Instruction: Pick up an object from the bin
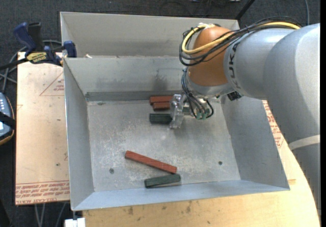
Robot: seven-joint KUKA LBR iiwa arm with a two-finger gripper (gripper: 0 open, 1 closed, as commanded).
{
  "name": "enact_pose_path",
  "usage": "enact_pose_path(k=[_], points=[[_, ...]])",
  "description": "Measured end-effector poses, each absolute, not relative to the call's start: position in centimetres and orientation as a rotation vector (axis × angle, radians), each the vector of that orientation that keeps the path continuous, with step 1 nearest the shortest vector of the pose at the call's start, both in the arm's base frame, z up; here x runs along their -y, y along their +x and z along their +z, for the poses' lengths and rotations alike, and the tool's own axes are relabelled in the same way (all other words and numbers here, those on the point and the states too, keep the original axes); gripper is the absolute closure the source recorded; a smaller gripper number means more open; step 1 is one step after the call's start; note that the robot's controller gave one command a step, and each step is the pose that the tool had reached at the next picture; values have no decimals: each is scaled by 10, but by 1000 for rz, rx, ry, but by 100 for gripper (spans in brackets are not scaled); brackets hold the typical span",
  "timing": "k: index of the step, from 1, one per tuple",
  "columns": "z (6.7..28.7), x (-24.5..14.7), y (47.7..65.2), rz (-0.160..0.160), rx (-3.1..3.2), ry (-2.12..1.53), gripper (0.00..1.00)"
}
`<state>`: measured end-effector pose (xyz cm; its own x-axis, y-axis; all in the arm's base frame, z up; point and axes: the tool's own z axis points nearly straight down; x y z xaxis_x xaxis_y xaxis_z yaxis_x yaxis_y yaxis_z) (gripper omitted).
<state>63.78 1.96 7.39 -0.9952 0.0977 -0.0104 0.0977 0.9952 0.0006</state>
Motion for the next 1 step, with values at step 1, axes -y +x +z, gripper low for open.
enact_pose_path(k=[1], points=[[74, -20, 638, 0, -3127, 153, 100]])
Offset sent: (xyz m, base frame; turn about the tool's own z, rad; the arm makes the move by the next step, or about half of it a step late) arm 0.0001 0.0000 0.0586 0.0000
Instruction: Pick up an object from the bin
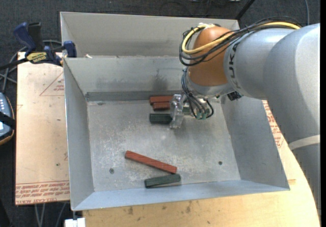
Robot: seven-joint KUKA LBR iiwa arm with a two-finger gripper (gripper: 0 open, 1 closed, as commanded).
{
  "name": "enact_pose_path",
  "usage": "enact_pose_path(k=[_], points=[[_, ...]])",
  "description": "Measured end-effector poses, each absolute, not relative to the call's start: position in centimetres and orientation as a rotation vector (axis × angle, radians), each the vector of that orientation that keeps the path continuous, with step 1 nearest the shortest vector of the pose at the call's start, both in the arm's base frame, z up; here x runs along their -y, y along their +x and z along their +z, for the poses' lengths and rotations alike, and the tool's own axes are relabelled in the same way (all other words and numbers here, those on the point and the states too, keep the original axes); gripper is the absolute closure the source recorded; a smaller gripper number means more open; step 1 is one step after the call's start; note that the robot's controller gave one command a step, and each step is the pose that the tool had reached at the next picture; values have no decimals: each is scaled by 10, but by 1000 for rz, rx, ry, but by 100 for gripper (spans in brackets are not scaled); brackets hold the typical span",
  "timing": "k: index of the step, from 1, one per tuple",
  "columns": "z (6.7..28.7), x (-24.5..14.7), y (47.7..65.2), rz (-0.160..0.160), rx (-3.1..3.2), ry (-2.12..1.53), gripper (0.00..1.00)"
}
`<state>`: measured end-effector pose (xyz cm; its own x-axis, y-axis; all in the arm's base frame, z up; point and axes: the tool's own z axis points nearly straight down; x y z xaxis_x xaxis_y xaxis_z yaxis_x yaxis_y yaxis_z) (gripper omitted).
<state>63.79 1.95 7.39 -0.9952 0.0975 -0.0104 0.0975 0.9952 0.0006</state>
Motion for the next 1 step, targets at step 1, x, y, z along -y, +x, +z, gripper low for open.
enact_pose_path(k=[1], points=[[78, -20, 636, 0, -3133, 152, 100]])
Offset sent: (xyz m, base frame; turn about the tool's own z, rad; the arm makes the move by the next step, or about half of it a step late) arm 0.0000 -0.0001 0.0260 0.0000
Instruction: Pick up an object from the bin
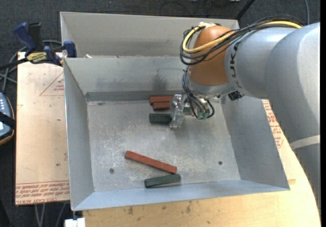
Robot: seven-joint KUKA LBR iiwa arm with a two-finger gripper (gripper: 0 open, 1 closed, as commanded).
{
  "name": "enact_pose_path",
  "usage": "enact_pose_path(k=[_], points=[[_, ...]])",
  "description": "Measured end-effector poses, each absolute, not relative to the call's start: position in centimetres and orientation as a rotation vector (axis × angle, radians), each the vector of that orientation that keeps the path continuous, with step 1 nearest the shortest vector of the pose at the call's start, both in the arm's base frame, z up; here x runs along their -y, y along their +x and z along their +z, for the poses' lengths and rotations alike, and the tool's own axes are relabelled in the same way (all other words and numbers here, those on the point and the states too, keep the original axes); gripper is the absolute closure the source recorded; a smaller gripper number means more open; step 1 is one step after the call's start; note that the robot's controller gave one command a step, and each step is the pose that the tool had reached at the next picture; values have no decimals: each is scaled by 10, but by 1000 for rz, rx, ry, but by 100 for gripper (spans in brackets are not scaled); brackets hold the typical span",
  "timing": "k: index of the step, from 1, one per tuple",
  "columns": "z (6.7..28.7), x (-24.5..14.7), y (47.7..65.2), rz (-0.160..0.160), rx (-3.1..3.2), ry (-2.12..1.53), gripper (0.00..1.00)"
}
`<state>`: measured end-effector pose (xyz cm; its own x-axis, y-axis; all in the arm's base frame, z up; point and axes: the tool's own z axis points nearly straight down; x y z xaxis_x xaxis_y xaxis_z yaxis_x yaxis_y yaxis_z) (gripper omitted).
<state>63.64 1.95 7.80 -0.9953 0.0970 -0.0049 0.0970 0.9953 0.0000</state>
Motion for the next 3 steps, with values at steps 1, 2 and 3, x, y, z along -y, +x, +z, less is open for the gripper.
enact_pose_path(k=[1, 2, 3], points=[[93, -20, 635, 1, -3138, 153, 100], [107, -20, 636, 1, -3138, 153, 100], [127, -20, 635, 1, -3141, 152, 100]])
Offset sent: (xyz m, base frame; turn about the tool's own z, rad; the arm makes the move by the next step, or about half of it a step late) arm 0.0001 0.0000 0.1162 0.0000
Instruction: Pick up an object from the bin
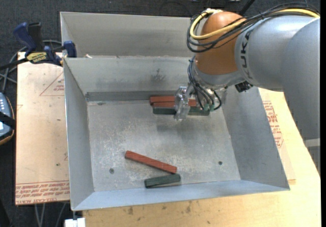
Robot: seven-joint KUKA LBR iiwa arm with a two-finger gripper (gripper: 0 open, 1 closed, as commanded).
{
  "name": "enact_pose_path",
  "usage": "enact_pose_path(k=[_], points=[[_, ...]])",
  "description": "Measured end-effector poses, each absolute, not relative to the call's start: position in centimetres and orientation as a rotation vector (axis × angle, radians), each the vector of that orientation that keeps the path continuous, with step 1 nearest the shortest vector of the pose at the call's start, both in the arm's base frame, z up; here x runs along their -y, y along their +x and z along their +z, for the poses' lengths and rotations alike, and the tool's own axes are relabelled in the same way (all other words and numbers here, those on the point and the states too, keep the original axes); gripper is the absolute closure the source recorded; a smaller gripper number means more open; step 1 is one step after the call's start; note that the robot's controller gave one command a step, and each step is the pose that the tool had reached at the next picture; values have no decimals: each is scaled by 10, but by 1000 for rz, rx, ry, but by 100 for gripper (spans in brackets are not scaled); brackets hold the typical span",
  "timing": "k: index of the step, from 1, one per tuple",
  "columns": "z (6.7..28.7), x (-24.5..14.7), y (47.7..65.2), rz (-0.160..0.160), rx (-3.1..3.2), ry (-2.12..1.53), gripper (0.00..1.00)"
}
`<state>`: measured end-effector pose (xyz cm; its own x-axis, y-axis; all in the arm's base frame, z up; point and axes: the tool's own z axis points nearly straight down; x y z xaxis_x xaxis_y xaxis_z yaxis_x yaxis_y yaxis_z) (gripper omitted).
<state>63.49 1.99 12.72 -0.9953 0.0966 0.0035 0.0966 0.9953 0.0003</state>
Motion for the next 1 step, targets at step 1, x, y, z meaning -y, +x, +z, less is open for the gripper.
enact_pose_path(k=[1], points=[[148, -20, 636, -2, 3138, -152, 100]])
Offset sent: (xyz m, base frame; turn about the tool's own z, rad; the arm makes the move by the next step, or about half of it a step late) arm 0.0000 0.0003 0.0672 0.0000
